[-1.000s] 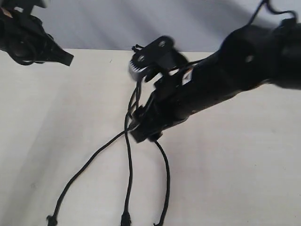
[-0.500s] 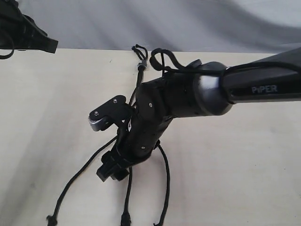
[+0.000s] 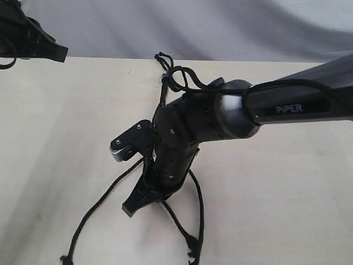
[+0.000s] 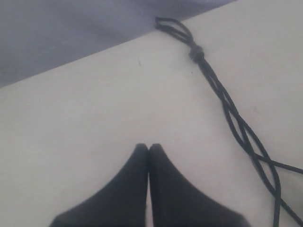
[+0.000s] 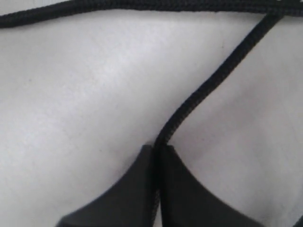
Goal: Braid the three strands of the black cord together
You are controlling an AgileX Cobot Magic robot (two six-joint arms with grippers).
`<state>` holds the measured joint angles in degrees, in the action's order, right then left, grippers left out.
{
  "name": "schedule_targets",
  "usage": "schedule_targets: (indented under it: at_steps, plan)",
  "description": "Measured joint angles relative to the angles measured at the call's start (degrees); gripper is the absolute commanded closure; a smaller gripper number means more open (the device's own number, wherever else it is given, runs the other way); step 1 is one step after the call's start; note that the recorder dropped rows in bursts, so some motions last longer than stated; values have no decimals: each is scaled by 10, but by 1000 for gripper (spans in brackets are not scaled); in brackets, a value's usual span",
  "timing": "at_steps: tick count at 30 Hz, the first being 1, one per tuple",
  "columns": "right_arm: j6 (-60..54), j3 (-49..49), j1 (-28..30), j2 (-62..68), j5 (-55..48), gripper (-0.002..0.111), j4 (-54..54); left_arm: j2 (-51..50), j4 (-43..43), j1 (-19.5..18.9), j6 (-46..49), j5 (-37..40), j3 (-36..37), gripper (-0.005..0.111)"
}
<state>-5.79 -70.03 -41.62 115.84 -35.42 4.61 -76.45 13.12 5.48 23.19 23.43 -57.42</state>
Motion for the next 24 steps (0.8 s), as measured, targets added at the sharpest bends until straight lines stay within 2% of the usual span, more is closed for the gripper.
schedule_targets:
  at_steps: [5, 11, 16, 24]
  plan:
    - [-11, -54, 0, 0, -69, 109, -38, 0, 1, 0, 0, 0, 0, 106]
    - [-16, -116, 1, 0, -129, 109, -142, 0, 1, 0, 0, 0, 0, 106]
    - [-16, -125, 25, 1, -140, 109, -230, 0, 1, 0, 0, 0, 0, 106]
    - [-9, -126, 72, 43, -140, 109, -249, 0, 1, 0, 0, 0, 0, 106]
